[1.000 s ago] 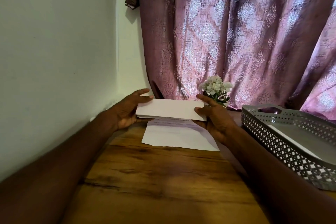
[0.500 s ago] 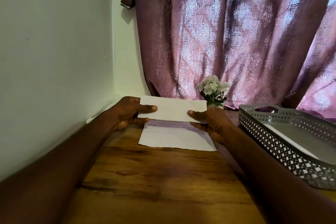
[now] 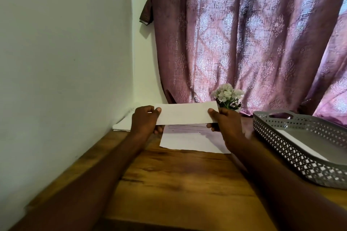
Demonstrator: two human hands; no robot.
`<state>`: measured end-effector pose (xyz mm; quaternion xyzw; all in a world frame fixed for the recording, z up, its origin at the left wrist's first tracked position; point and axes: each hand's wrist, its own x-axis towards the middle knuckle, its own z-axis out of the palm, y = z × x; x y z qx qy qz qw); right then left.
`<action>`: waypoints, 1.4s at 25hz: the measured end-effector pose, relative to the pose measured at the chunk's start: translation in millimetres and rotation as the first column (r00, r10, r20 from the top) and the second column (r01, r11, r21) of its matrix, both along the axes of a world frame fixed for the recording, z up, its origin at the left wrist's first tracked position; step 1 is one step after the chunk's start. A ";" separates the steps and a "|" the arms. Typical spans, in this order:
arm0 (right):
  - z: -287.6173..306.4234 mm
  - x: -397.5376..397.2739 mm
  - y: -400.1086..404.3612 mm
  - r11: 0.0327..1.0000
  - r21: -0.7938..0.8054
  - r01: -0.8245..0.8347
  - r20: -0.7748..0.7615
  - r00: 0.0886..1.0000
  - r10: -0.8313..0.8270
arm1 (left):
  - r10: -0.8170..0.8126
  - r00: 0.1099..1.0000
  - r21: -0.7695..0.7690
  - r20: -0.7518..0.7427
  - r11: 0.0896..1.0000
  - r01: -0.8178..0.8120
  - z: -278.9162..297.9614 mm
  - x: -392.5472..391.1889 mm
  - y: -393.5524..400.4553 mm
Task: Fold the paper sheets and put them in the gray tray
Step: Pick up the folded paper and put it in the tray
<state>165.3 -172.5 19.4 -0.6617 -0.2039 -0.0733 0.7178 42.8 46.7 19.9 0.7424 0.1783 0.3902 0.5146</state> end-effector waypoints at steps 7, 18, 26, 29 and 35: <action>-11.1 -54.9 -0.5 0.957 -0.078 0.279 0.348 0.907 -0.236 | 0.325 0.945 0.333 0.022 0.889 -0.314 -14.8 -41.2 -14.0; -21.5 -111.0 -43.7 0.818 -0.424 0.389 0.387 0.894 -0.225 | 0.357 0.887 0.703 -0.294 0.709 -0.052 -31.8 -121.0 -42.7; -32.1 -127.7 -50.3 0.471 -0.740 0.479 0.551 0.834 0.018 | -0.036 0.949 0.799 -0.314 0.530 0.284 -41.1 -122.1 -51.0; -31.9 -134.3 -45.0 0.482 -0.654 0.583 0.683 0.729 0.044 | -0.122 0.850 0.707 -0.513 0.501 0.499 -42.2 -120.4 -51.9; -30.8 -155.3 -38.8 0.533 -0.814 0.232 0.518 0.706 0.483 | -0.067 0.726 0.641 -0.685 0.417 0.644 -37.1 -117.9 -53.7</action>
